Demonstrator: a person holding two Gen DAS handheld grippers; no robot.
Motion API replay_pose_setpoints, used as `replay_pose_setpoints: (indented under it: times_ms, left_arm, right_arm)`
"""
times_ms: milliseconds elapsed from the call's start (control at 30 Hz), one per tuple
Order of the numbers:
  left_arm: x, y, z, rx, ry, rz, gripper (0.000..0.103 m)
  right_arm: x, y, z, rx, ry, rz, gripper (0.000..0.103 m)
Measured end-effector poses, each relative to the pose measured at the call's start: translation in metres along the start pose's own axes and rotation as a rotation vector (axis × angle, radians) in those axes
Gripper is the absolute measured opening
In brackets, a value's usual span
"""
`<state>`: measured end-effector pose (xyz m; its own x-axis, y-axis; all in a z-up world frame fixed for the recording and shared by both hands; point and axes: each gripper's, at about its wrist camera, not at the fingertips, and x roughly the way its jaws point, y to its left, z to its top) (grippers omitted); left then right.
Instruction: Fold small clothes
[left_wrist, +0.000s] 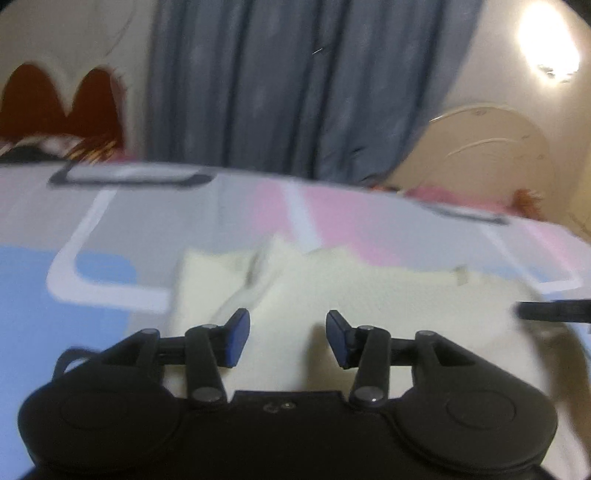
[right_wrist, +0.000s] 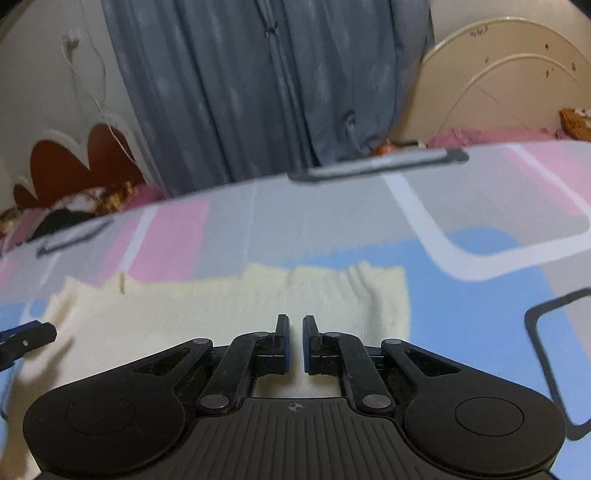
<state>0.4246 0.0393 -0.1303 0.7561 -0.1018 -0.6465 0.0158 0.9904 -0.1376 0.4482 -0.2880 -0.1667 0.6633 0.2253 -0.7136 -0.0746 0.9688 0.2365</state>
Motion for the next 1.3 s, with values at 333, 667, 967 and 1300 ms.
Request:
replay_pose_setpoints:
  times_ms: [333,667,967,1300]
  left_arm:
    - [-0.031,0.002,0.002,-0.025,-0.057,-0.022,0.045]
    - [-0.028,-0.009,-0.026,0.034,0.030,-0.026,0.050]
    - [-0.053,-0.029,-0.042,0.054,0.053,-0.062,0.058]
    - [-0.052,-0.031,-0.050,0.070,0.133,-0.010,0.061]
  right_arm:
    - [-0.020,-0.002,-0.004,0.006,-0.022,0.014,0.006]
    - [-0.036,0.026,-0.046,-0.057,0.007,0.021,0.006]
    - [-0.074,0.050,-0.070,-0.053,0.023,0.087,0.027]
    - [-0.086,0.060,-0.089,-0.091,0.036,0.033,0.045]
